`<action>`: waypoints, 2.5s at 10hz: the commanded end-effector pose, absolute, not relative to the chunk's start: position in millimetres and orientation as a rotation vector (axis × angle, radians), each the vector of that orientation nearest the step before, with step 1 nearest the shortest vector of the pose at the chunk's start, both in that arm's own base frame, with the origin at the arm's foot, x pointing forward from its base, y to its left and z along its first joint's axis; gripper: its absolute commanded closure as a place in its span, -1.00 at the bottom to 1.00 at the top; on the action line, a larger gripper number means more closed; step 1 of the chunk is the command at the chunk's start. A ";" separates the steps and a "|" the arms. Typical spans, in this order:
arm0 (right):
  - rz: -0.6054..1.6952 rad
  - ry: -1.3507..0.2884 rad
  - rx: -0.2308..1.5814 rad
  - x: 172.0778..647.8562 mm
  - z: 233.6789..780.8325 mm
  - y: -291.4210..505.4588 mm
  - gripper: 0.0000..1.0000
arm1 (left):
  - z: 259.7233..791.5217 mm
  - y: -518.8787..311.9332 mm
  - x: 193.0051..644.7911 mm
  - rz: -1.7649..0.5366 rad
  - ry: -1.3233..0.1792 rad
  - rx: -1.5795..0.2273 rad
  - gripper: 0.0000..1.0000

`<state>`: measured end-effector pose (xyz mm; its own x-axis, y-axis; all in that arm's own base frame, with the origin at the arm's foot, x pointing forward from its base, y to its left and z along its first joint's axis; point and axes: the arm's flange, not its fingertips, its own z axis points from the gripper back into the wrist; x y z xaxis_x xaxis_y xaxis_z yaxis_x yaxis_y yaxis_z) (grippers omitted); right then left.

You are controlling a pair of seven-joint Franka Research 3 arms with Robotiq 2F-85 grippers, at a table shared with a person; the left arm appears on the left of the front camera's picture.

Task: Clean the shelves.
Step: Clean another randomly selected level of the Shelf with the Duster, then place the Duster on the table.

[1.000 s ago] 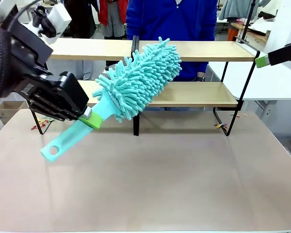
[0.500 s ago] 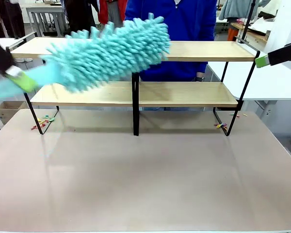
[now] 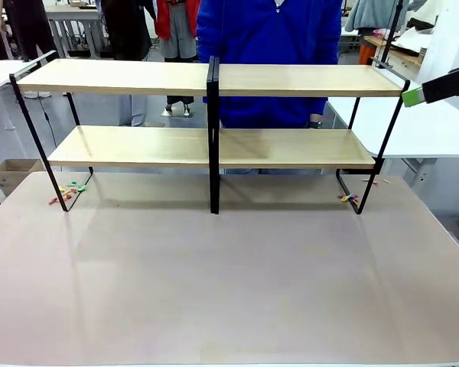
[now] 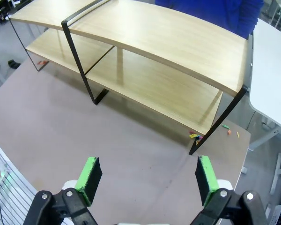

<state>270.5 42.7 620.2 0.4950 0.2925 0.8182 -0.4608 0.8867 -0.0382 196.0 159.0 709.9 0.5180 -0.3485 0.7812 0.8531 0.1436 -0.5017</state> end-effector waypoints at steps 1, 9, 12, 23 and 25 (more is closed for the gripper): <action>0.461 -0.965 0.192 272.9 621.7 43.4 -1.00 | 696.2 183.7 190.4 -0.877 -0.642 -1.192 0.75; 0.461 -0.965 0.192 272.9 621.7 43.4 -1.00 | 692.9 201.5 170.1 -0.843 -0.635 -1.172 0.75; 0.461 -0.965 0.192 272.9 621.7 43.4 -1.00 | 692.9 201.5 170.1 -0.843 -0.635 -1.172 0.75; 0.005 -0.145 1.195 264.9 485.5 -19.3 -1.00 | 581.5 114.9 277.6 -1.011 0.583 -0.996 0.75; -0.126 -0.198 1.234 260.0 473.7 -57.1 -1.00 | 543.8 107.2 307.5 -0.895 0.659 -1.009 0.75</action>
<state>283.2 -57.9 495.5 0.9615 -0.0400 0.2720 -0.2386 0.3704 0.8977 302.1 58.1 509.2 0.4895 -0.8714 -0.0335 0.3720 0.2433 -0.8958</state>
